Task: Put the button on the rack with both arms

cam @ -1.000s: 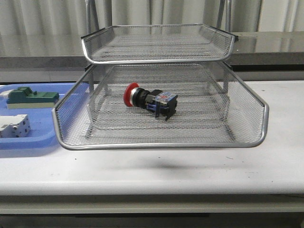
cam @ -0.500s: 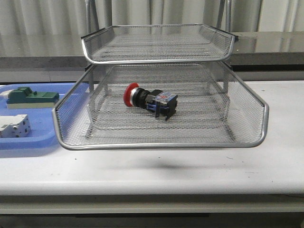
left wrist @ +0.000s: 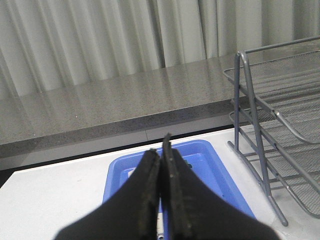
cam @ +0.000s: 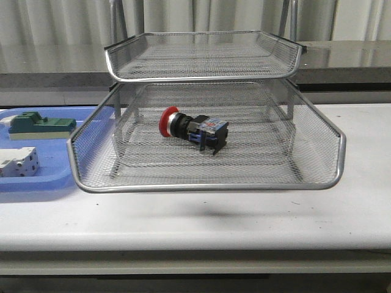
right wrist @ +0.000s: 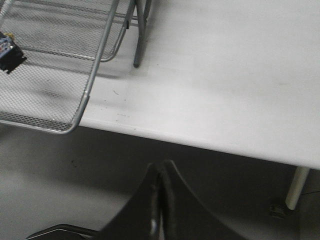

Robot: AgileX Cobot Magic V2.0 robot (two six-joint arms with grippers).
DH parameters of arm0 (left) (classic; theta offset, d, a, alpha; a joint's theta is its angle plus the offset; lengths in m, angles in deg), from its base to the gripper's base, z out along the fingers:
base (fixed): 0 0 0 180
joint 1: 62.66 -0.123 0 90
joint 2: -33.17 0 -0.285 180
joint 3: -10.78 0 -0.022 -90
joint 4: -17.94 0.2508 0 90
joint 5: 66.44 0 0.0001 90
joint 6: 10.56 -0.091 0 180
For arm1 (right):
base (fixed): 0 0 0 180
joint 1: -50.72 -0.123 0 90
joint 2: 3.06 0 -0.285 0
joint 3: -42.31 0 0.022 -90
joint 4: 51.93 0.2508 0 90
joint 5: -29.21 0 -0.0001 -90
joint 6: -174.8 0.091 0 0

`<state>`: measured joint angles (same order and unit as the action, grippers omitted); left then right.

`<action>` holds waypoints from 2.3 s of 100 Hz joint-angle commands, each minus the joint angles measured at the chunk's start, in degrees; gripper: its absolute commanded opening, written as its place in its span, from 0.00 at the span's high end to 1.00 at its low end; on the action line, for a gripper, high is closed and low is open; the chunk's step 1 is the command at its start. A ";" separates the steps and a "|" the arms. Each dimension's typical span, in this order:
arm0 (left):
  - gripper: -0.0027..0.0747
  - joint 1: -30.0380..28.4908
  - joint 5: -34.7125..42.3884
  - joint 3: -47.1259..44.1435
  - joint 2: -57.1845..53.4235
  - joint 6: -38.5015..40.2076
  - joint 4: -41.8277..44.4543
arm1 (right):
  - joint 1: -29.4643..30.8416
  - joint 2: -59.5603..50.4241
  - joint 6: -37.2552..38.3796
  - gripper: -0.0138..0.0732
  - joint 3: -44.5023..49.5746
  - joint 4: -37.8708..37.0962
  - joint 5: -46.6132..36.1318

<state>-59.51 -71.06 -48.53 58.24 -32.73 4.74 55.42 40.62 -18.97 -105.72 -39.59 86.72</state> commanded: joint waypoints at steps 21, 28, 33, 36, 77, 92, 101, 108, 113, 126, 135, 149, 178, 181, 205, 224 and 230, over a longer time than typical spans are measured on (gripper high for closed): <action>0.99 -0.03 4.97 1.53 0.41 0.46 -0.58 | -0.05 2.13 -1.71 0.91 -0.90 11.17 -9.29; 0.99 -0.03 4.97 1.53 0.41 0.46 -0.58 | -0.05 4.05 -5.64 0.91 -0.90 14.73 -9.35; 0.99 -0.03 4.97 1.53 0.41 0.46 -0.58 | -0.05 5.80 -9.45 0.91 -0.90 17.69 -9.00; 0.99 -0.03 4.97 1.53 0.41 0.46 -0.58 | -0.05 6.72 -11.82 0.91 -0.90 19.55 -8.73; 0.99 -0.03 4.97 1.53 0.41 0.46 -0.58 | -4.25 17.57 -41.77 0.91 -0.90 34.63 -3.53; 0.99 -0.03 4.97 1.53 0.41 0.46 -0.58 | -11.08 21.71 -47.19 0.91 -0.90 34.57 -4.70; 0.99 -0.03 4.97 1.53 0.41 0.46 -0.58 | -15.30 24.76 -47.81 0.91 -0.90 34.12 -6.40; 0.99 -0.03 4.97 1.53 0.41 0.46 -0.58 | -18.41 27.09 -47.81 0.91 -0.90 32.56 -7.79; 0.99 -0.03 4.97 1.53 0.41 0.46 -0.58 | -20.51 28.69 -47.81 0.91 -0.90 30.76 -8.51; 0.99 -0.03 4.97 1.53 0.41 0.46 -0.58 | -25.70 32.35 -47.81 0.91 -0.90 26.61 -10.17; 0.99 -0.03 4.97 1.53 0.41 0.46 -0.58 | -28.09 34.72 -47.81 0.91 -0.90 25.95 -11.12; 0.99 -0.03 4.97 1.53 0.41 0.46 -0.58 | -29.66 37.92 -47.81 0.91 -0.90 25.68 -12.48; 0.99 -0.03 4.97 1.53 0.41 0.46 -0.58 | -32.06 43.38 -47.81 0.91 -0.90 25.56 -18.37; 0.99 -0.03 4.97 1.53 0.41 0.46 -0.58 | -32.49 43.92 -47.81 0.91 -0.97 25.51 -18.82; 0.99 -0.03 4.97 1.53 0.41 0.46 -0.58 | -34.27 48.10 -47.81 0.91 -1.02 25.39 -22.01; 0.99 -0.03 4.97 1.53 0.41 0.46 -0.58 | -34.27 49.59 -47.81 0.91 -1.09 24.60 -25.20; 0.99 -0.03 4.97 1.53 0.41 0.46 -0.58 | -34.27 49.59 -47.81 0.91 -1.09 24.49 -26.92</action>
<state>-59.51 -70.96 -48.53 58.24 -32.73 4.74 21.07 91.79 -66.12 -105.30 -15.71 62.48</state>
